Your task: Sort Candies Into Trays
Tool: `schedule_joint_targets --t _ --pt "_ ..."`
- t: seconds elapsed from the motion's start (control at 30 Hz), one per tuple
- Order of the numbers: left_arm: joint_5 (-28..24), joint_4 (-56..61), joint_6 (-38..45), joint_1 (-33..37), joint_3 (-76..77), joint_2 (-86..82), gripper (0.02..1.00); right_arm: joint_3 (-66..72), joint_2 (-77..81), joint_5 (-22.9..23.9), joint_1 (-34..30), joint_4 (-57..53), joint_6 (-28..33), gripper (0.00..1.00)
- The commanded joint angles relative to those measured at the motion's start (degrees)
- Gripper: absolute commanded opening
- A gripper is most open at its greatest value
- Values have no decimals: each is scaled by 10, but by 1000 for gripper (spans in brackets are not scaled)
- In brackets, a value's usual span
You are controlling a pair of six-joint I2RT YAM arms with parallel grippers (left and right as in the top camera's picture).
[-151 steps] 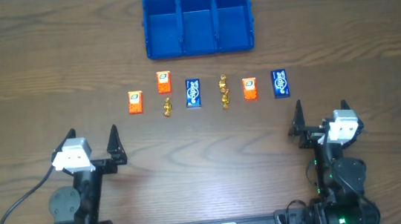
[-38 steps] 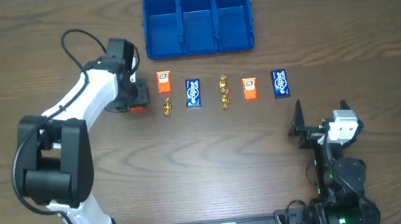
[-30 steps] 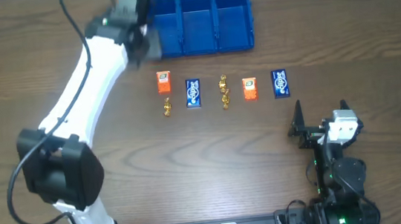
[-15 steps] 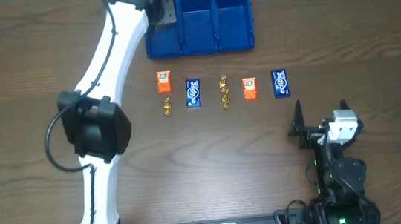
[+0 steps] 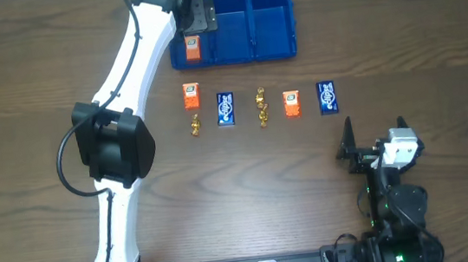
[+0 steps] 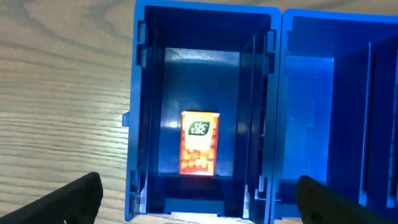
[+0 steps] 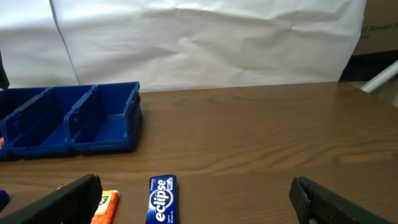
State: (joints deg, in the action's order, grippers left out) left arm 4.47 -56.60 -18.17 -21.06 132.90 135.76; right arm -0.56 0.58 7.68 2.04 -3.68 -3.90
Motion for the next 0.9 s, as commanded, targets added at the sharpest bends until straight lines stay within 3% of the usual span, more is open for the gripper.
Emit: schedule_joint_targets --t 0.03,0.17,0.27,0.37,0.53,0.7,0.9 --pt "15 -9 -8 -5 8 -34 1000 1 -4 1 -2 -2 -5 1000" --pt "41 -47 -40 -38 -32 -126 1000 1 -4 1 -2 -2 -5 1000" --pt "77 -1 -72 -60 -182 -238 998 1 -4 1 -2 -2 -5 1000" --pt "81 60 -88 -64 -334 -309 998 1 -4 1 -2 -2 -5 1000" --pt "79 110 -90 -62 -442 -303 961 1 -4 1 -2 -2 -5 1000" --pt "44 184 -93 -56 -521 -284 974 1 -4 1 -2 -2 -5 1000" --pt "30 213 -96 -55 -527 -223 963 1 -4 1 -2 -2 -5 1000"
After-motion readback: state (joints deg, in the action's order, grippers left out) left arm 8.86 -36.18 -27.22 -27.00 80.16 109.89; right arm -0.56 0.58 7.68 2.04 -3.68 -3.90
